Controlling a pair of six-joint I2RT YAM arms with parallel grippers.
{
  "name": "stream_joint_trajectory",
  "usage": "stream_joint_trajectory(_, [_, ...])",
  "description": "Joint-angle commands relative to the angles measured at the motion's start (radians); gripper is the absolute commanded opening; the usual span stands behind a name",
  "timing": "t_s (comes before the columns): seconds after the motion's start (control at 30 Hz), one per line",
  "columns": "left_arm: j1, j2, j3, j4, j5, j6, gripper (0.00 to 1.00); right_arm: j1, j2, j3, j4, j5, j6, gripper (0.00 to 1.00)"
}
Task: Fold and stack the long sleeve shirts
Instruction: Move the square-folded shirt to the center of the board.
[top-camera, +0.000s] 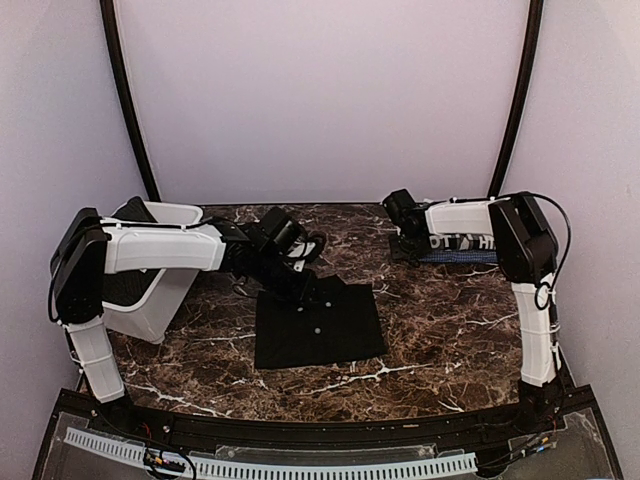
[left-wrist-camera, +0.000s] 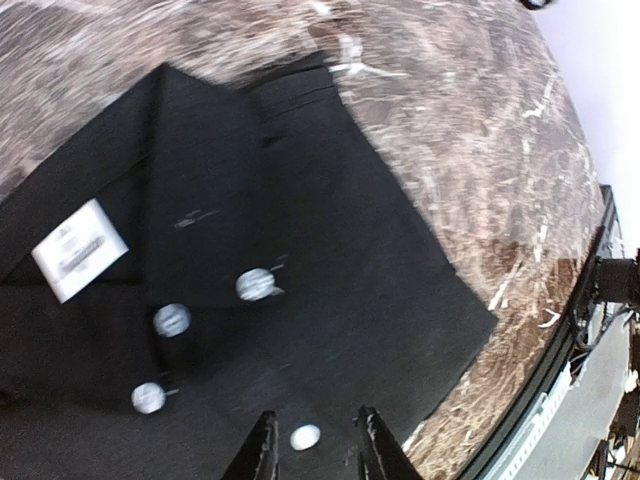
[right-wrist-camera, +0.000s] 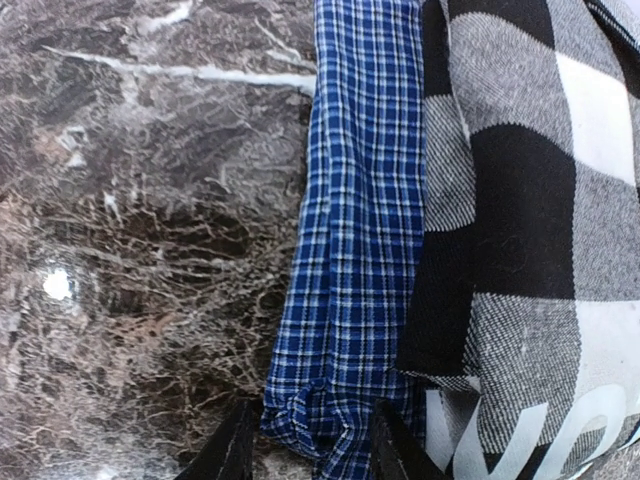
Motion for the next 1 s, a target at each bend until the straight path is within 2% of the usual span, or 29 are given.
stream_joint_trajectory(0.0, [-0.051, 0.048, 0.09, 0.055, 0.046, 0.034, 0.26, -0.002, 0.017, -0.006, 0.002, 0.03, -0.004, 0.37])
stream_joint_trajectory(0.13, [-0.076, 0.138, 0.156, 0.064, 0.048, 0.045, 0.26, -0.001, 0.021, -0.033, 0.031, -0.04, 0.0, 0.33])
stream_joint_trajectory(0.47, [-0.09, 0.268, 0.175, 0.067, 0.086, 0.078, 0.26, 0.005, 0.018, -0.052, 0.072, -0.179, -0.003, 0.0])
stream_joint_trajectory(0.77, [-0.115, 0.243, 0.118, -0.027, 0.116, 0.123, 0.26, 0.048, 0.018, -0.03, 0.082, -0.259, 0.012, 0.0])
stream_joint_trajectory(0.97, [-0.147, 0.193, 0.059, -0.016, 0.173, 0.114, 0.26, 0.104, 0.026, 0.006, 0.095, -0.34, 0.017, 0.0])
